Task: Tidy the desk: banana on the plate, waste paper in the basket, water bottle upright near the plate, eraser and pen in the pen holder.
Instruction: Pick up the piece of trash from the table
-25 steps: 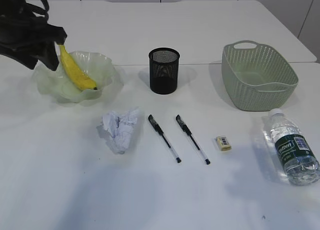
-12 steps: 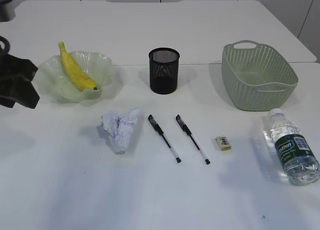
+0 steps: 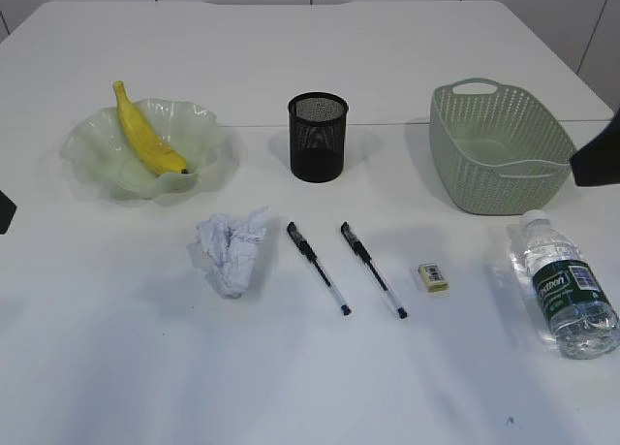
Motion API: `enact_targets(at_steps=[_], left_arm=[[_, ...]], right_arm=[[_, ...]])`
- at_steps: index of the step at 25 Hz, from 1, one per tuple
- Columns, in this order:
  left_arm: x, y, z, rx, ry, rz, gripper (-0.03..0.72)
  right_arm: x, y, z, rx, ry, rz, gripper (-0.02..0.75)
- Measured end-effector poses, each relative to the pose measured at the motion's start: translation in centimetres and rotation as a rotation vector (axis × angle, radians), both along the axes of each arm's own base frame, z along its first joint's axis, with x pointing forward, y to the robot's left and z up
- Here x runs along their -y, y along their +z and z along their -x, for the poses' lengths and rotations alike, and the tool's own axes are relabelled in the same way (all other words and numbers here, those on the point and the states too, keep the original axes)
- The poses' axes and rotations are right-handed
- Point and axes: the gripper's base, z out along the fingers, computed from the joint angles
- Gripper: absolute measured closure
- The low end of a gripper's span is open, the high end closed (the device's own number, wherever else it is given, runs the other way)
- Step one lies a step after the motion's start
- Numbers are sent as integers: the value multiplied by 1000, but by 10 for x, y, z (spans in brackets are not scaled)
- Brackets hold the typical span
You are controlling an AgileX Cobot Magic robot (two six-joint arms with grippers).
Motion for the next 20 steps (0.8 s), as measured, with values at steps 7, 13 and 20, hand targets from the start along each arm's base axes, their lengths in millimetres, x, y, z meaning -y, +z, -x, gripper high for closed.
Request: enact_targets(at_steps=[7,13,20], left_arm=[[-2,5,6,15,-2,4,381],[0,5,6,10,0,21,381],[0,5,7,7,0,28,381]], right_arm=[[-22,14,-36,5,64,-5,162],[-24,20,-45,2,69,-5,162],[-35,24,-56,-3,92,-34,162]])
